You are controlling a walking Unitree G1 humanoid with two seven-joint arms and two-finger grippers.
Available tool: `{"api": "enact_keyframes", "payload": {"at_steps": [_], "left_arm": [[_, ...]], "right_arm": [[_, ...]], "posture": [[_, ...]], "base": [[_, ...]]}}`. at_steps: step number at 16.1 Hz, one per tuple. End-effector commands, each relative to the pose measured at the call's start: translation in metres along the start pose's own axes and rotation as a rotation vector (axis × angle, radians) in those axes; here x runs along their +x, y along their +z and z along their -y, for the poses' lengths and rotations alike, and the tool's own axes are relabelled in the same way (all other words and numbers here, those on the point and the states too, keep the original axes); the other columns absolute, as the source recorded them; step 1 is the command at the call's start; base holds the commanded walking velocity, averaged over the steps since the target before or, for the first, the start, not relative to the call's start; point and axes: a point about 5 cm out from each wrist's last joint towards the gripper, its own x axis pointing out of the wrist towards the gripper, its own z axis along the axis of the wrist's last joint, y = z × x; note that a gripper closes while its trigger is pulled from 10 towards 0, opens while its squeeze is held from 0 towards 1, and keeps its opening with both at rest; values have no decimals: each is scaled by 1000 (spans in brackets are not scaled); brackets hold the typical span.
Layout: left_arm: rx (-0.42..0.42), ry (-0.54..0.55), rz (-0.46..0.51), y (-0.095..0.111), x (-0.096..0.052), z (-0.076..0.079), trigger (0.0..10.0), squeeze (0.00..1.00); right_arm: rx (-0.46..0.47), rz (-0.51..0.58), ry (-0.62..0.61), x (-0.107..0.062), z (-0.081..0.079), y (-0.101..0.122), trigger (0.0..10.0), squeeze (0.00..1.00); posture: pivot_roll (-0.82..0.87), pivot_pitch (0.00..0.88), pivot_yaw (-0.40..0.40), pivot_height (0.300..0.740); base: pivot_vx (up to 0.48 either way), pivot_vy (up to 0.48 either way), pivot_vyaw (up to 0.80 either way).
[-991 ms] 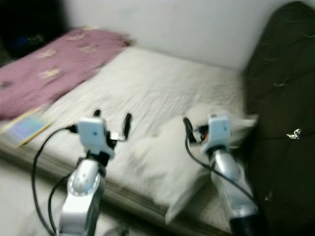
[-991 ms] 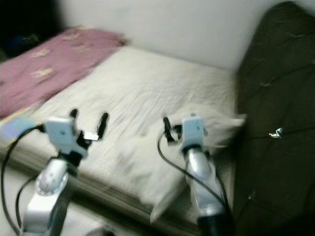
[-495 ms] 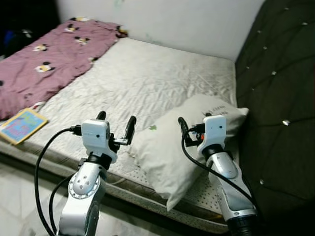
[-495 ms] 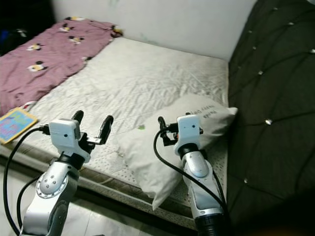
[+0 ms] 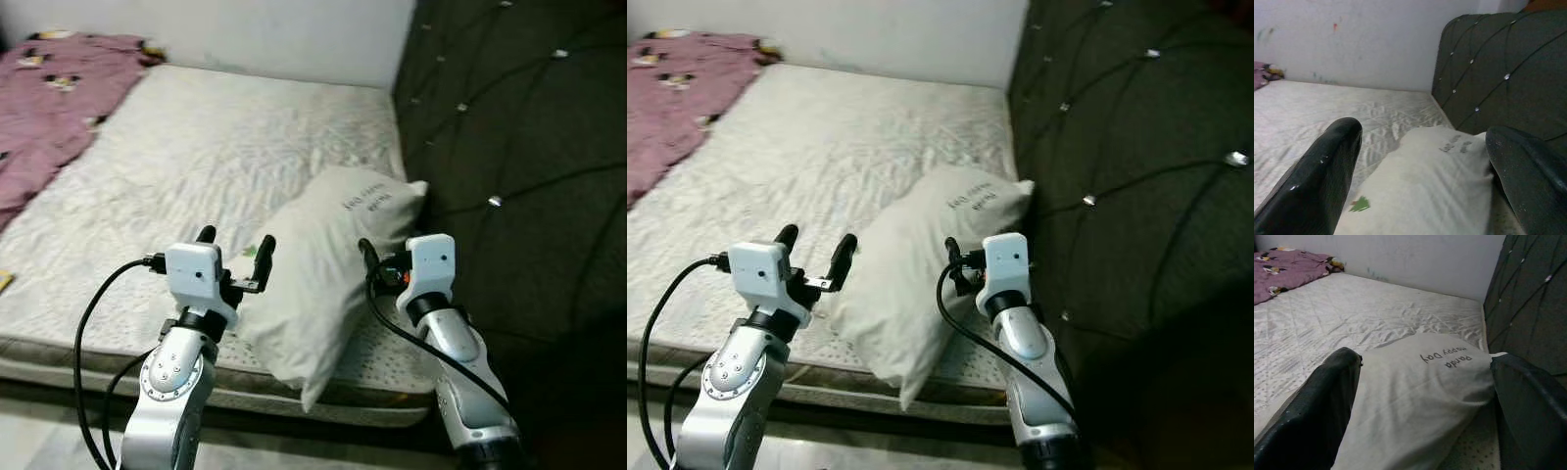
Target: Clean up the room
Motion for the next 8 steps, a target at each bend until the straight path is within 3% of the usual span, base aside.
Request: {"api": "enact_keyframes", "payload": {"at_steps": [1, 8], "left_arm": [[3, -8, 2, 3, -2, 1, 10000, 0], [-26, 9, -12, 4, -3, 2, 10000, 0]], "right_arm": [[4, 16, 13, -1, -2, 6, 10000, 0], [19, 10, 43, -6, -8, 6, 10000, 0]], "posture": [[-8, 95, -47, 740], [-12, 140, -43, 740]], "base": [[0, 0, 0], [0, 0, 0]]}}
